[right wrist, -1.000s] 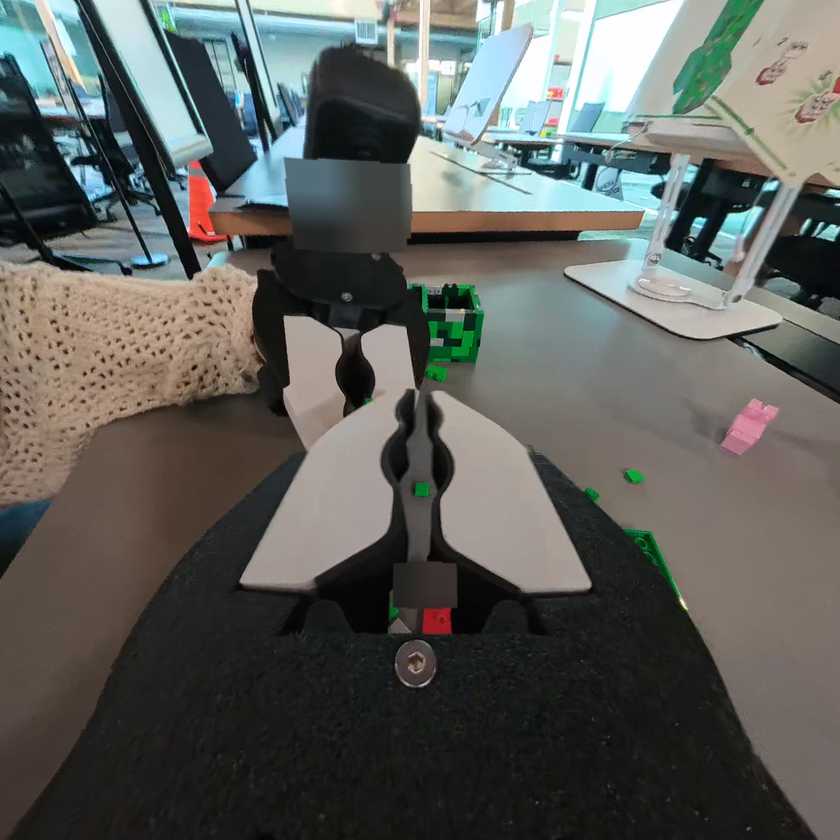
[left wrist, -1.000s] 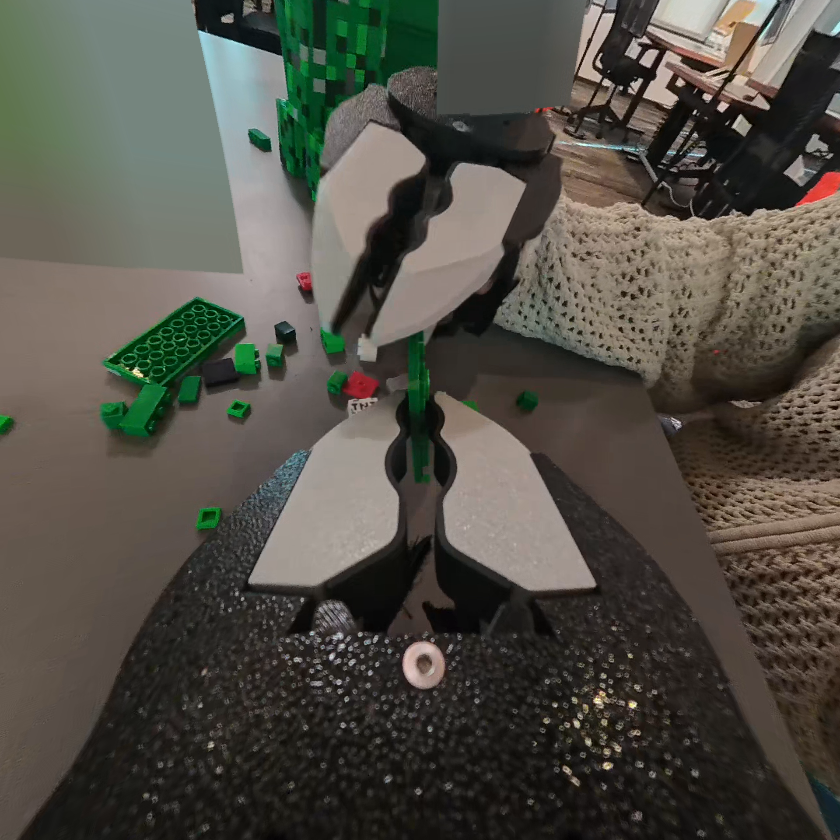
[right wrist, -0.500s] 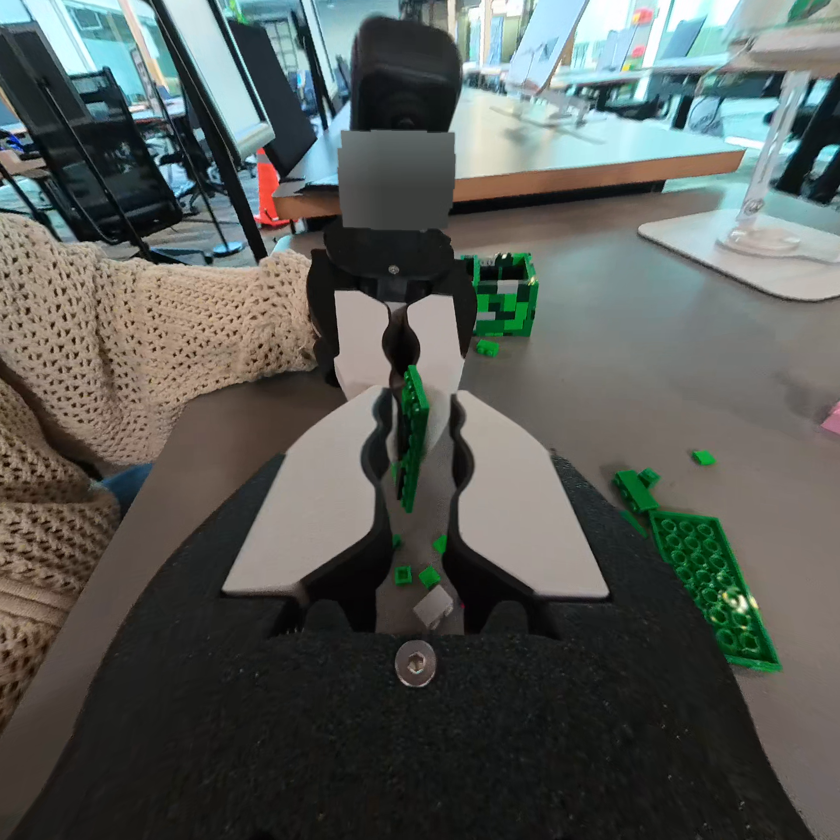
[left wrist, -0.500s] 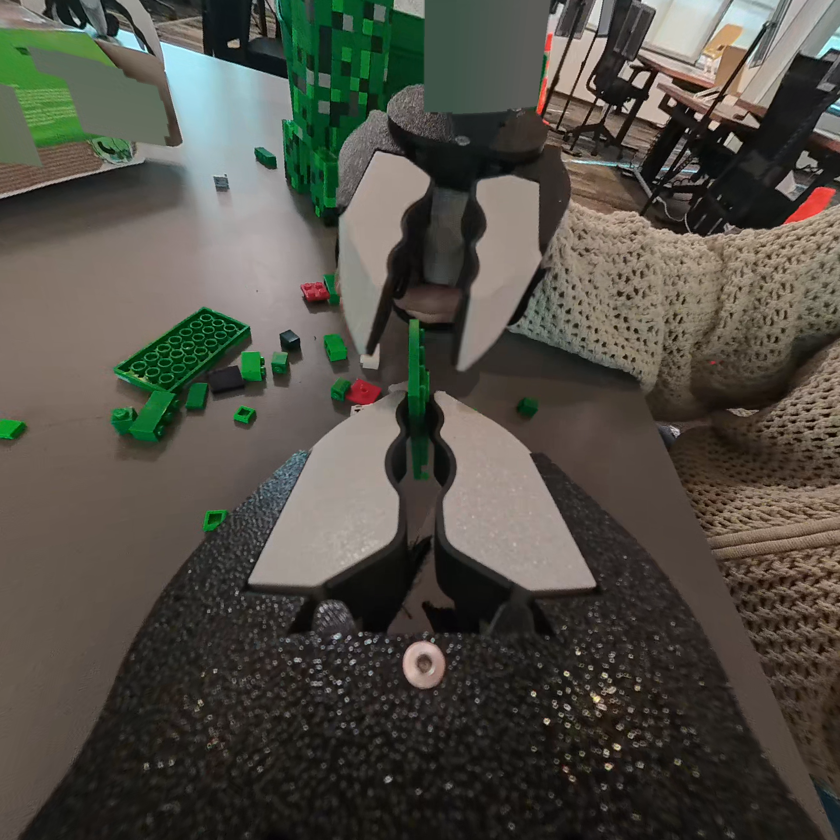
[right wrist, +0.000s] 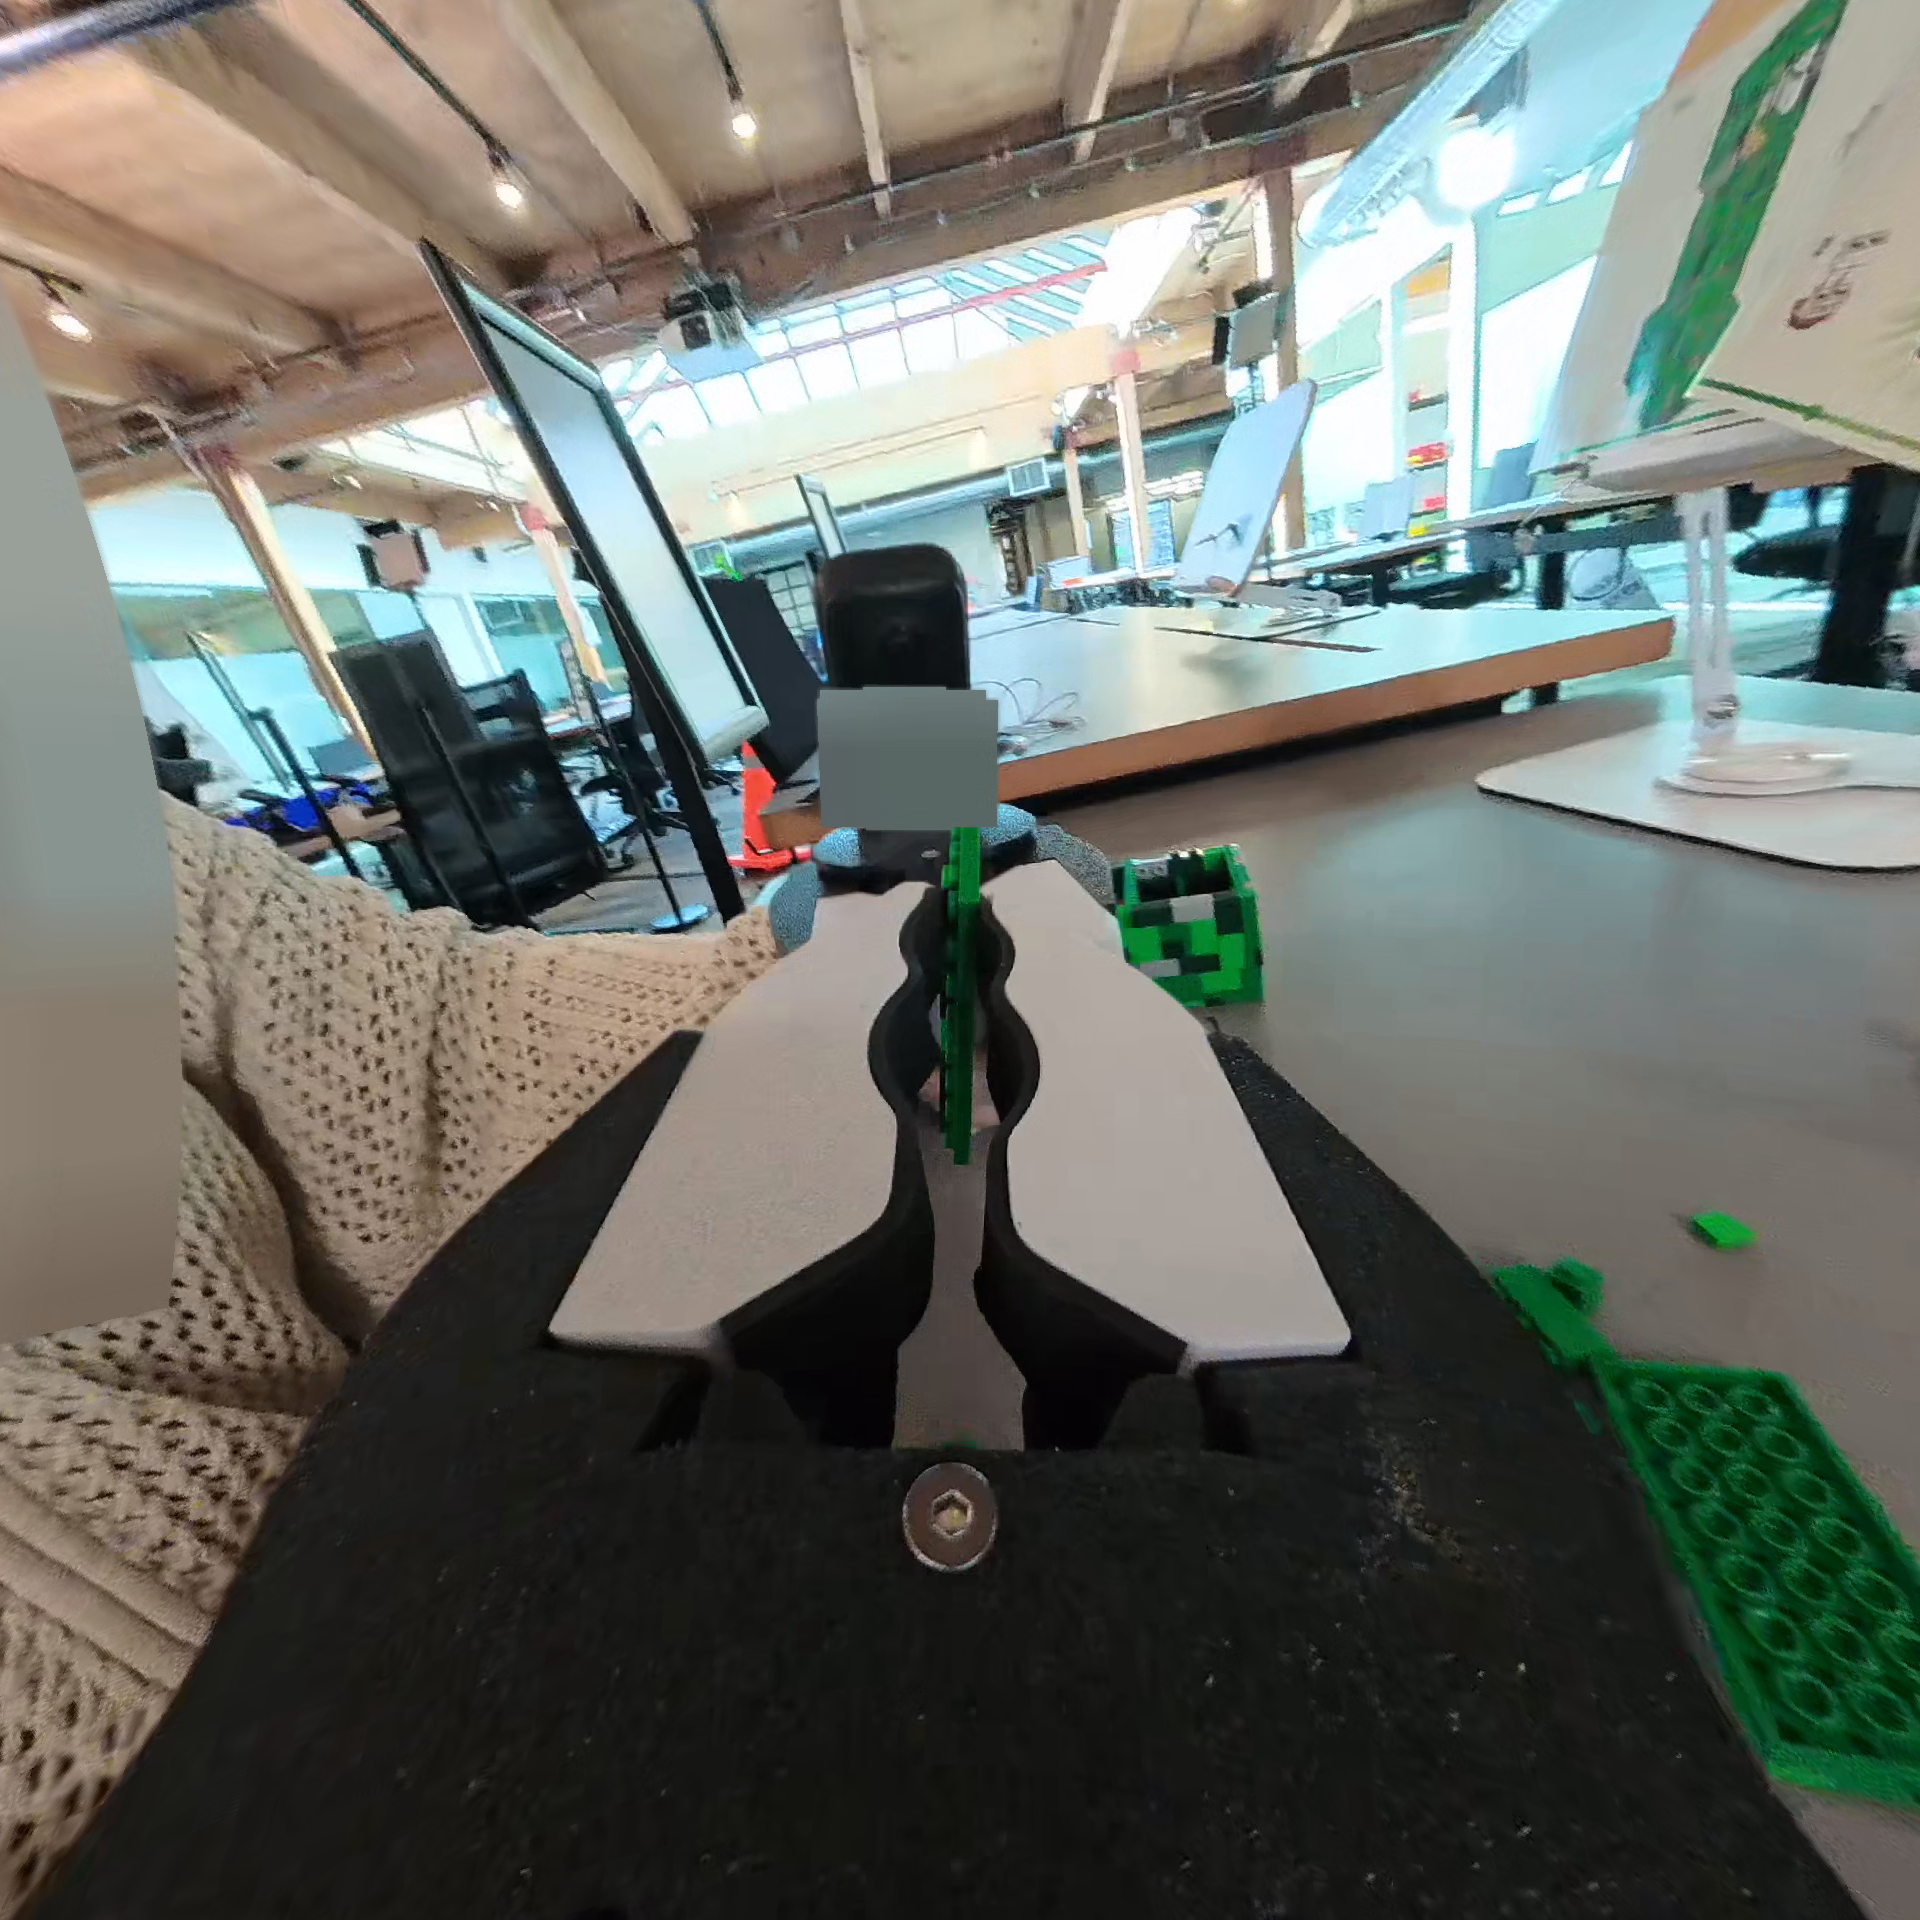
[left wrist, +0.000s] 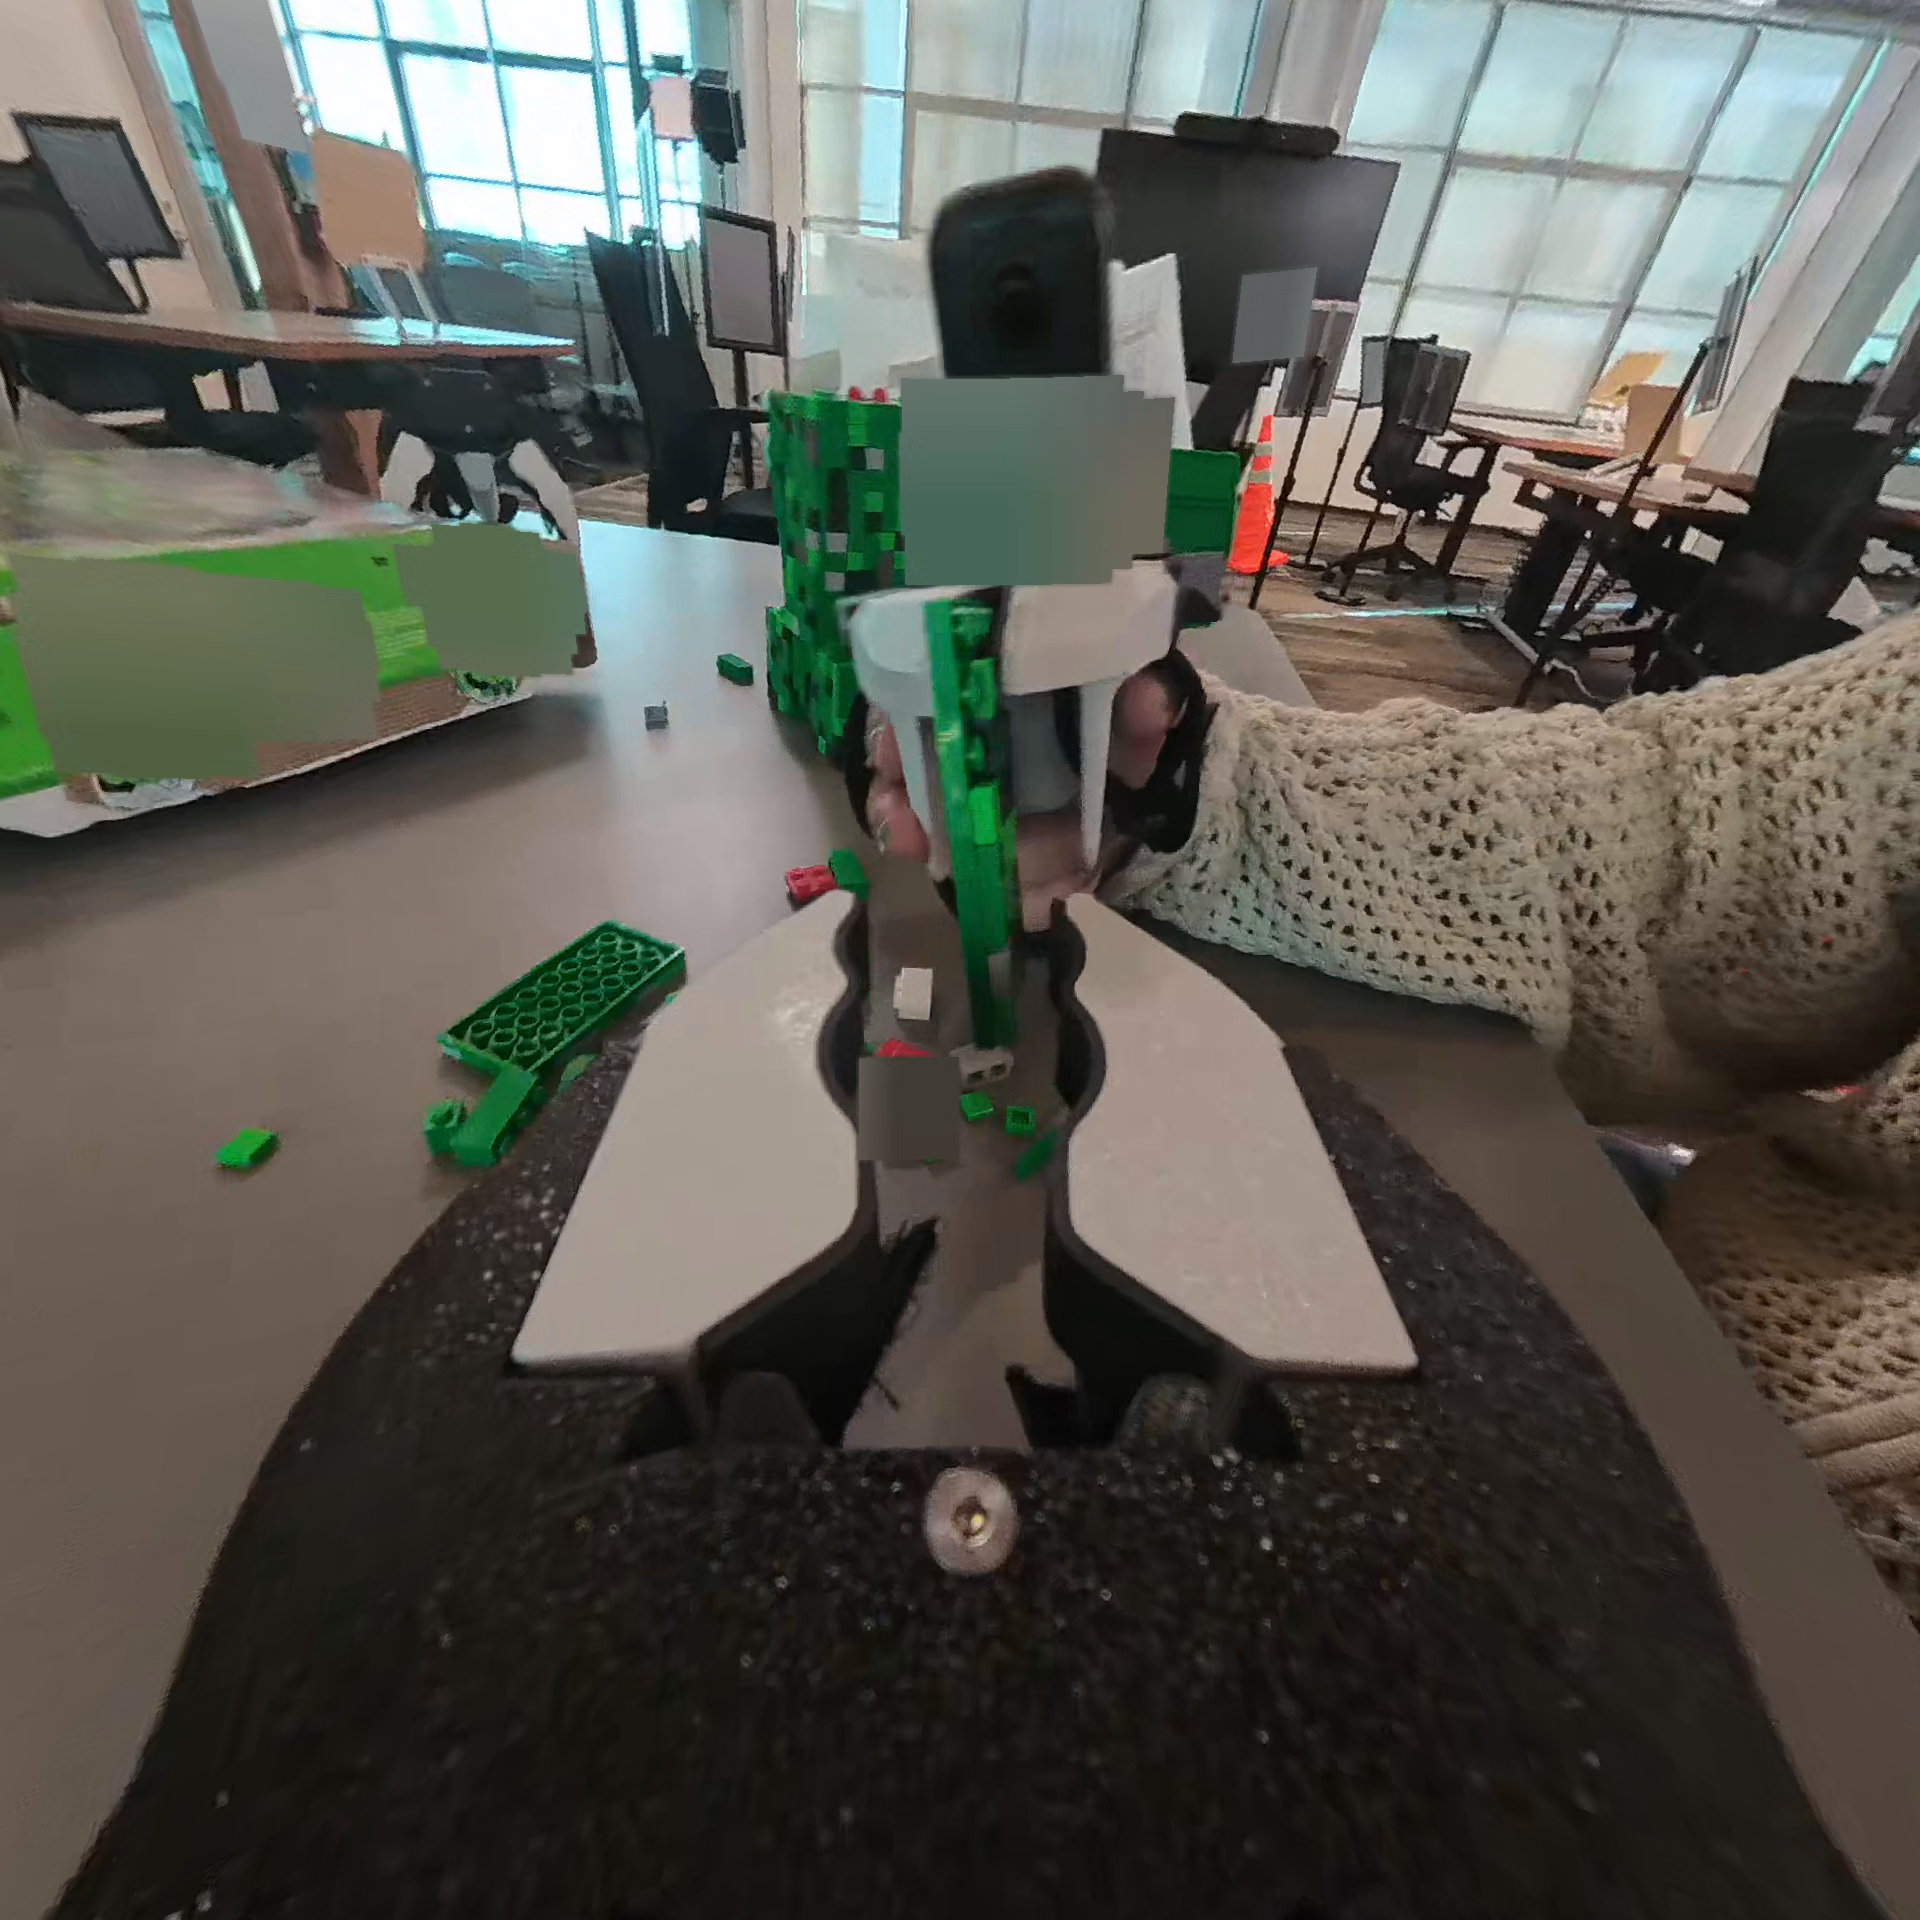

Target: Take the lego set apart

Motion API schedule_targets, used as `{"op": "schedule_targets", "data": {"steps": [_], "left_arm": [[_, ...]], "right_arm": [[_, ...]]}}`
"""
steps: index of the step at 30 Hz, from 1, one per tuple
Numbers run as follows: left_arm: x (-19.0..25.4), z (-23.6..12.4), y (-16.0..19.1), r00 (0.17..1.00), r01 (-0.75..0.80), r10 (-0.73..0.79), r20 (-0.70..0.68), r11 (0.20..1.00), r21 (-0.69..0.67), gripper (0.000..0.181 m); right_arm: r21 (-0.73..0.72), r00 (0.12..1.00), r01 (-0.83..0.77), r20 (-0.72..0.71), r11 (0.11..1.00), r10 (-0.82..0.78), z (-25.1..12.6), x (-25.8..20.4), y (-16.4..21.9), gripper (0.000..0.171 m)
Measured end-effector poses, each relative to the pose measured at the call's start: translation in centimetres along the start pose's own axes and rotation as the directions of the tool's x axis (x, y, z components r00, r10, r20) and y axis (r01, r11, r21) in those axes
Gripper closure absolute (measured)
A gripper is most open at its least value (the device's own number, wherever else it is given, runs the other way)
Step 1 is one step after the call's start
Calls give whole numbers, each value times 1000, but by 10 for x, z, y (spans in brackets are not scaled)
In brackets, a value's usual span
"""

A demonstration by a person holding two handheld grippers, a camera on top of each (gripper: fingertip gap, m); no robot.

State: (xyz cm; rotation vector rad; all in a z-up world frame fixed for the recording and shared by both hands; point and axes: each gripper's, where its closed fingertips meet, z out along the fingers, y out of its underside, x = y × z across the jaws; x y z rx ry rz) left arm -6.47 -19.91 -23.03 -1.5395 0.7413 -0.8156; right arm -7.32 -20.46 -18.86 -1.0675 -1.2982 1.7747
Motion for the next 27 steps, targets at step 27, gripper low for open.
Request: {"op": "schedule_targets", "data": {"steps": [27], "left_arm": [[-36,-7,46,807,588,-562,183,791,-165,176]], "right_arm": [[-670,451,646,-52,366,-891,14,46,71,102]]}}
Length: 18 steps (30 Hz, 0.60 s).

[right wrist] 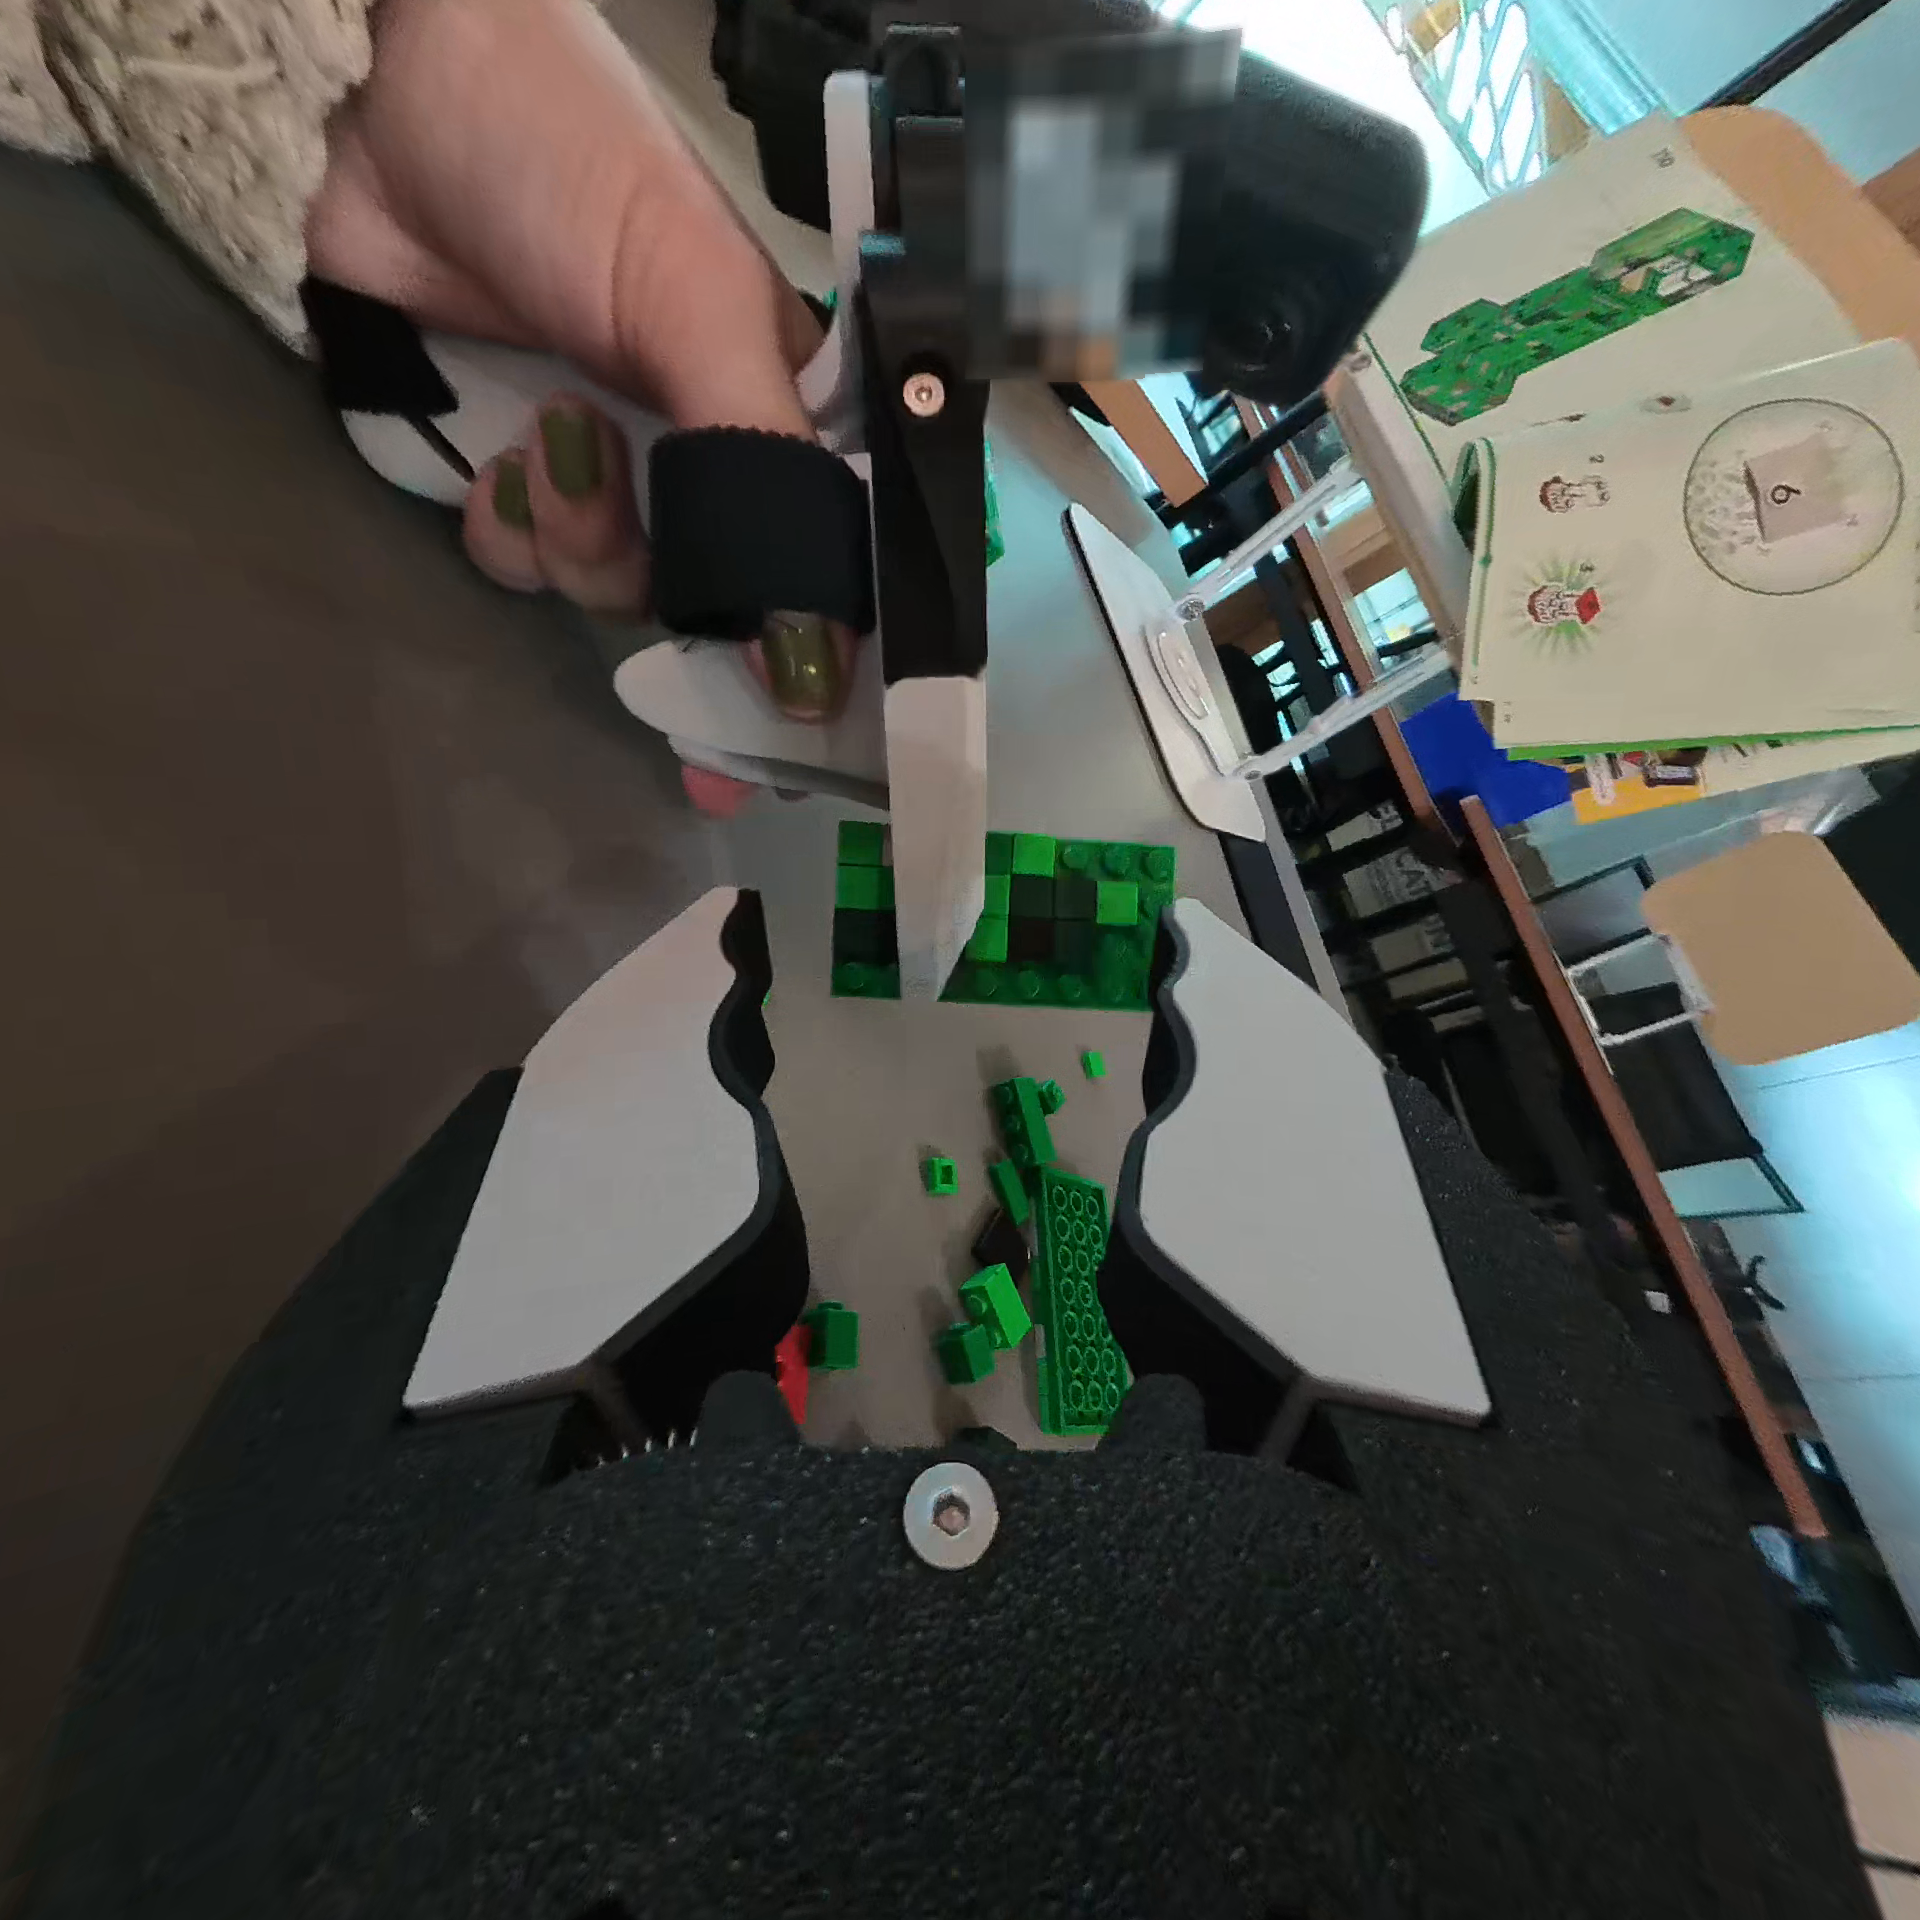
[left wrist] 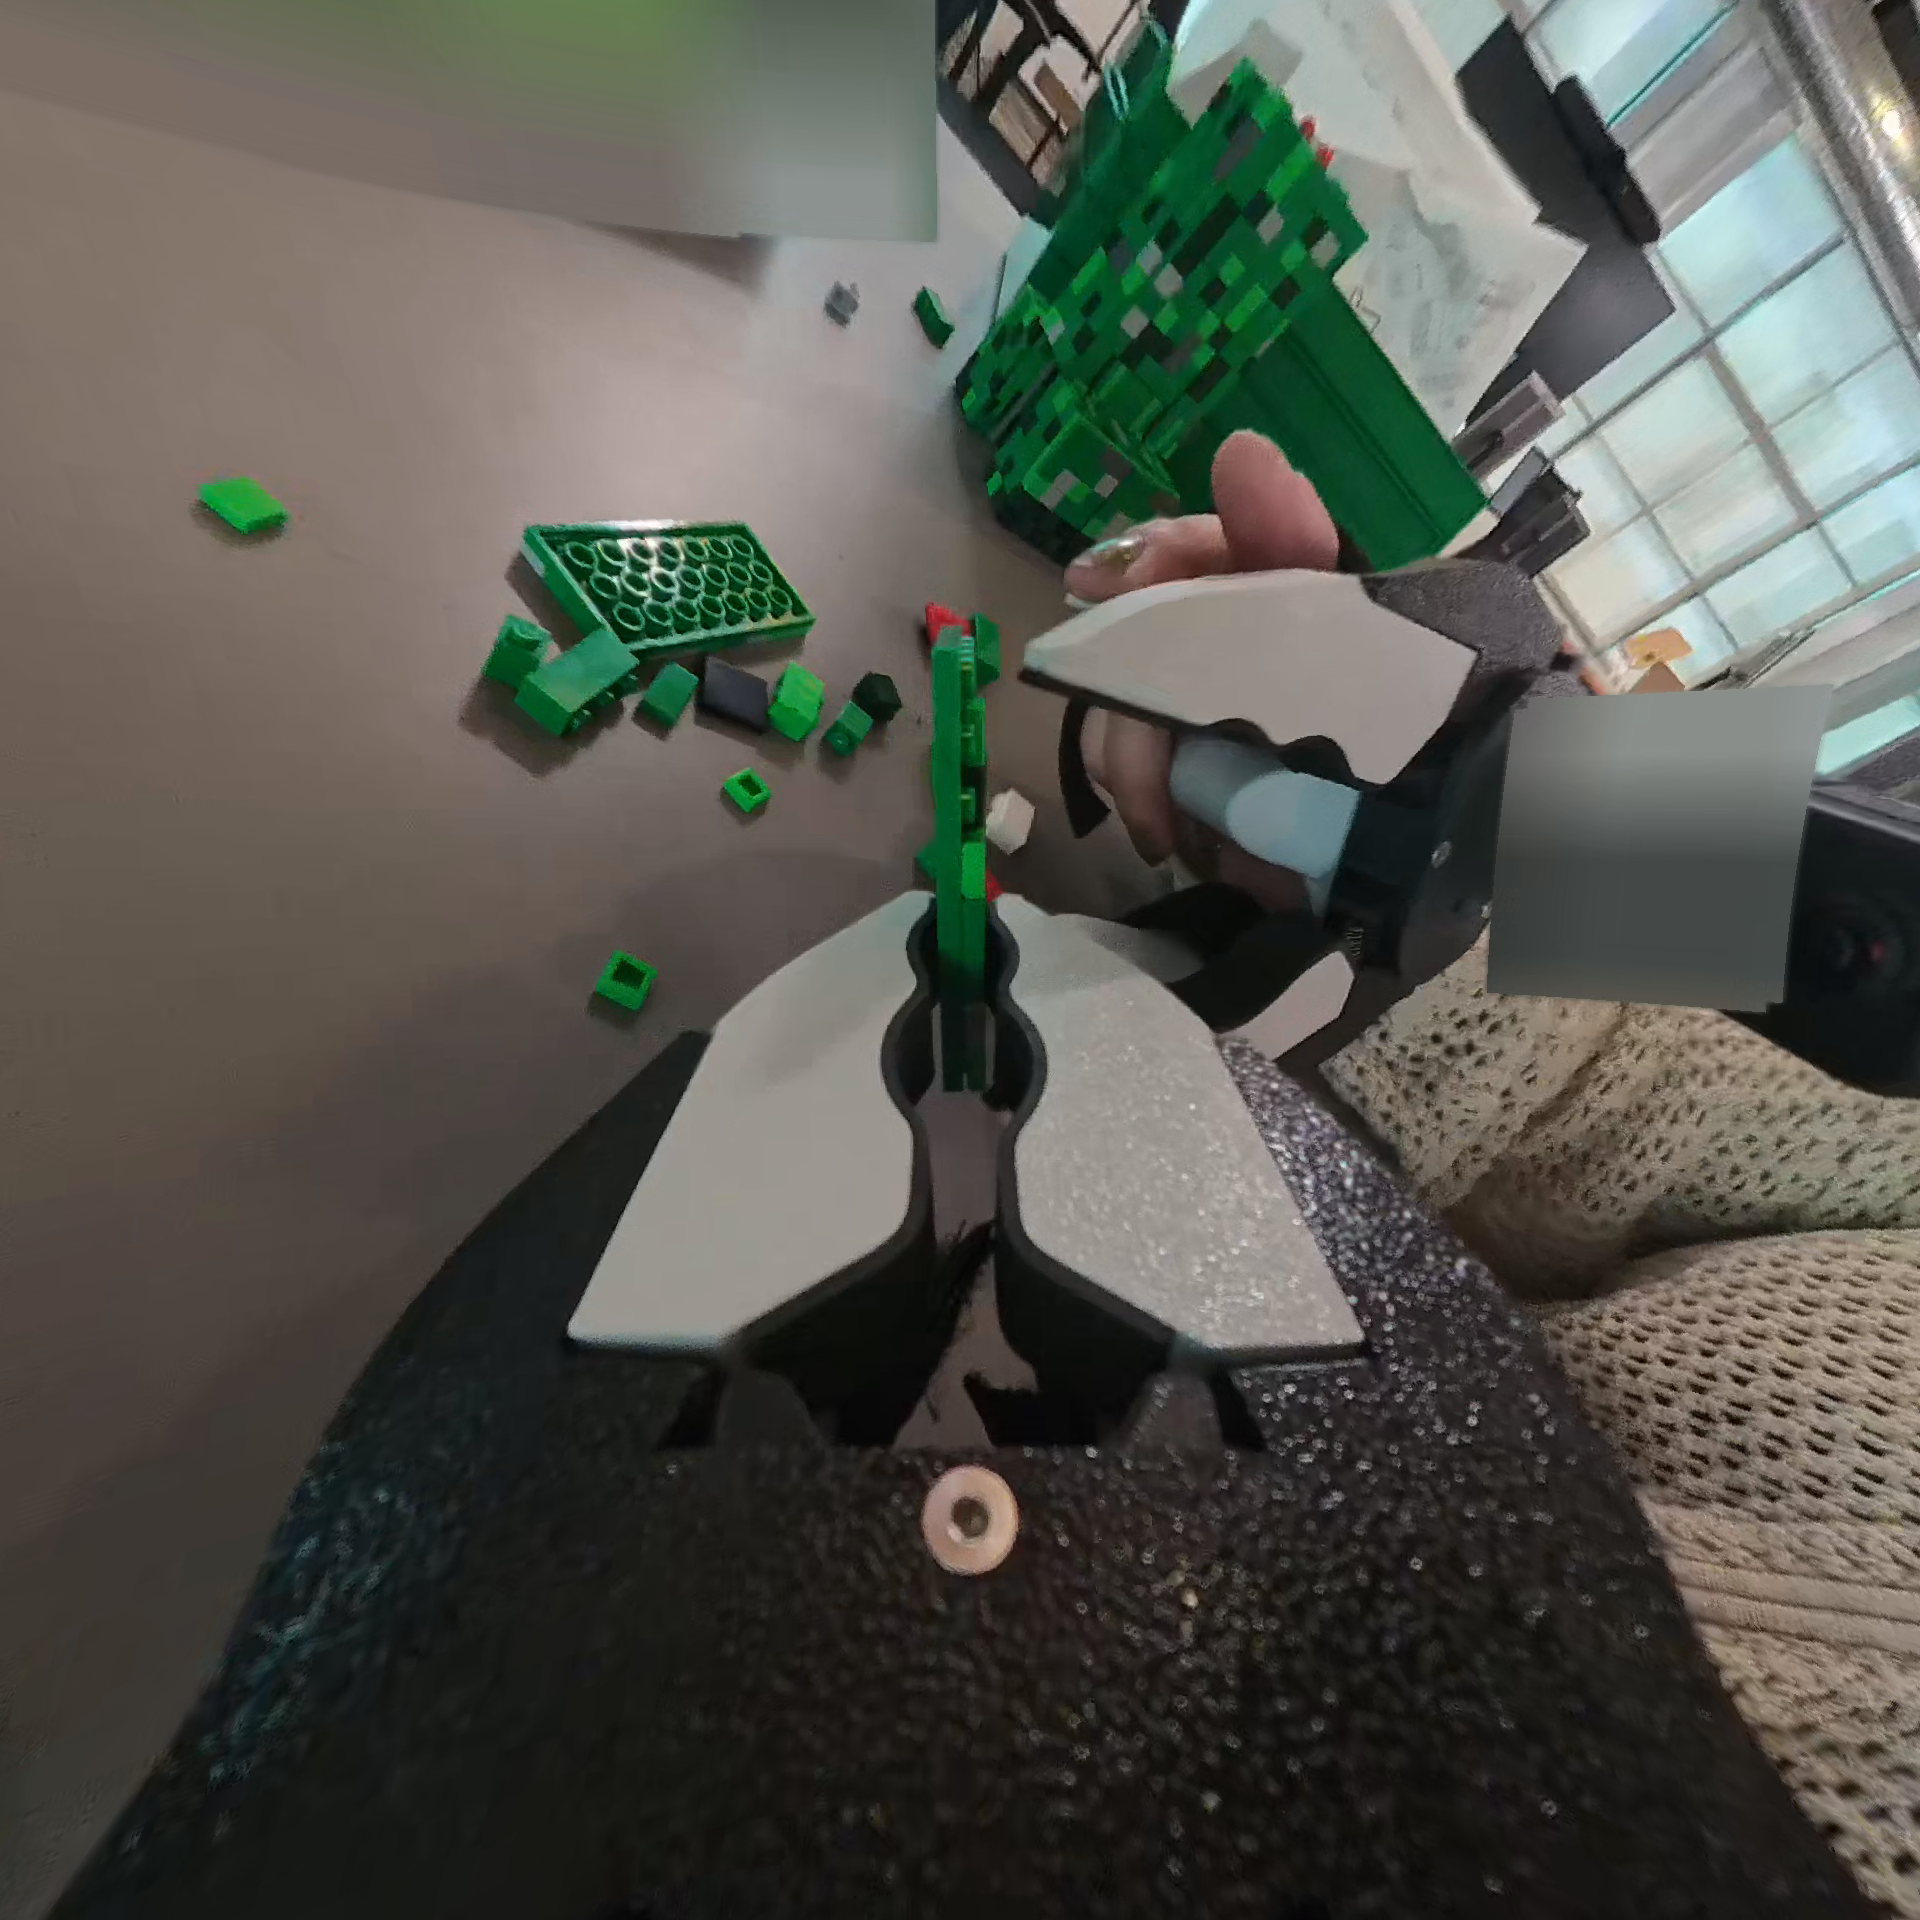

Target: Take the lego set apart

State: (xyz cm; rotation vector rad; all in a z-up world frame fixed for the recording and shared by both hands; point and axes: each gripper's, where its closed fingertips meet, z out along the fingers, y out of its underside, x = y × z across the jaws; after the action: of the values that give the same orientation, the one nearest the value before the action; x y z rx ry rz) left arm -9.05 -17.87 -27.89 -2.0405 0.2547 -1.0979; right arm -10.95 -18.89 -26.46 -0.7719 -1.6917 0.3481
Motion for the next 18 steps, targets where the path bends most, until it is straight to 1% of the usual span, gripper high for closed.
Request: {"op": "schedule_targets", "data": {"steps": [2,4,12,18], "left_arm": [[0,4,5,1000,-14,14,16,999,-35,176],[-1,6,9,999,-21,23,33,998,-59,176],[-3,8,14,996,-59,66,63,993,-99,174],[-7,8,14,997,-8,15,77,996,-93,175]], "right_arm": [[-30,1000,19,18,999,-19,4,-6,4,104],[-57,1000,31,-3,998,-31,6,-4,8,113],[-89,991,-110,67,990,116,7,-10,13,114],[-137,993,-93,57,986,102,9,-10,16,115]]}}
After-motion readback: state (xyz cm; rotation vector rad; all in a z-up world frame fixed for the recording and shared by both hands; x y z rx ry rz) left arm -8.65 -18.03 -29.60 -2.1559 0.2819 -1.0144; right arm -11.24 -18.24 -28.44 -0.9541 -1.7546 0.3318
